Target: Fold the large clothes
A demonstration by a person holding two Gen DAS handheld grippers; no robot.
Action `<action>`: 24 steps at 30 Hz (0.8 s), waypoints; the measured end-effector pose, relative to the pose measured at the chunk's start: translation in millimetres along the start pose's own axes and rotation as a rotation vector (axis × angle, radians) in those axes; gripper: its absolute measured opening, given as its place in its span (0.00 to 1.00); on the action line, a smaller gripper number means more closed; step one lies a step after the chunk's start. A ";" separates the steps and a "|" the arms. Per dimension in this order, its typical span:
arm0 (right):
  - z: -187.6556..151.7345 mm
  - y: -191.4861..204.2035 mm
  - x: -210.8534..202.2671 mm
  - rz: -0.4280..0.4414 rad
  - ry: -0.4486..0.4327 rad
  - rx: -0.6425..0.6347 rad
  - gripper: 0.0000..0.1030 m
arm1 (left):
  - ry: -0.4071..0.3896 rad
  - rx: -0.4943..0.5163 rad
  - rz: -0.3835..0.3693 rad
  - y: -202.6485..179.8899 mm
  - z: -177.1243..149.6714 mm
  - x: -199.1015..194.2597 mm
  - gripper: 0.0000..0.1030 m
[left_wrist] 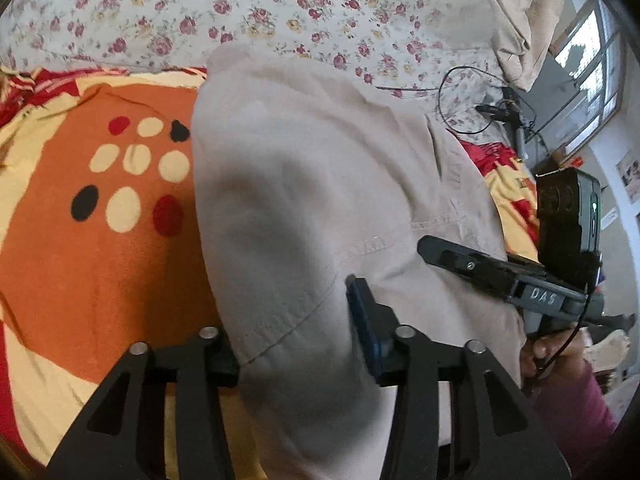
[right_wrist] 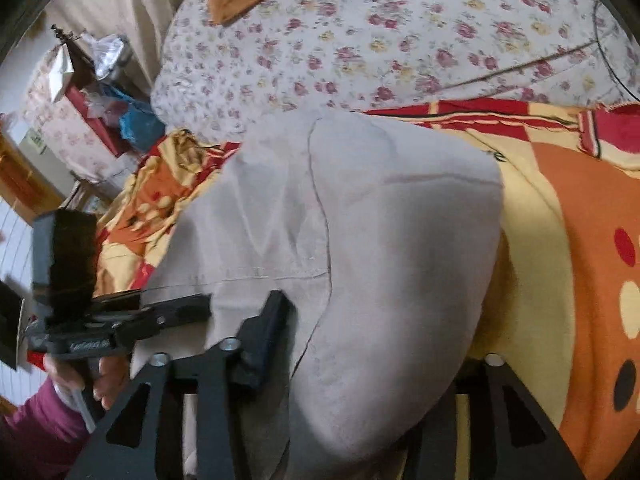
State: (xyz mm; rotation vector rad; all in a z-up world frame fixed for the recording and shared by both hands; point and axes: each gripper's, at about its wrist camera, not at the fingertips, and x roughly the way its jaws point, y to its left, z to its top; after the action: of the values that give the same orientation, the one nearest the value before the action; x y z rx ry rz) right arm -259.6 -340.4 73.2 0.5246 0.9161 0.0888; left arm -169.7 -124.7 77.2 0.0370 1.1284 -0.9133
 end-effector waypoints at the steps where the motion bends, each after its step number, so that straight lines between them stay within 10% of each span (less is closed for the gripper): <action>1: -1.1 -4.6 -0.8 -0.005 0.001 0.021 0.57 | -0.003 0.013 0.024 -3.9 0.7 -2.7 0.49; 12: 16.2 28.9 -79.9 -0.157 -0.182 -0.055 0.60 | -0.159 0.068 0.285 -18.1 27.2 -29.0 0.64; 24: 41.1 22.3 36.3 -0.356 -0.016 -0.110 0.54 | -0.114 -0.010 0.365 11.9 50.8 38.4 0.78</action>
State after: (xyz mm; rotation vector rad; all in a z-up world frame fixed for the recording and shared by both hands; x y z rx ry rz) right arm -202.2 -326.7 77.3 0.2546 0.9708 -0.1862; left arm -119.0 -163.4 65.9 0.1747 0.9794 -0.5768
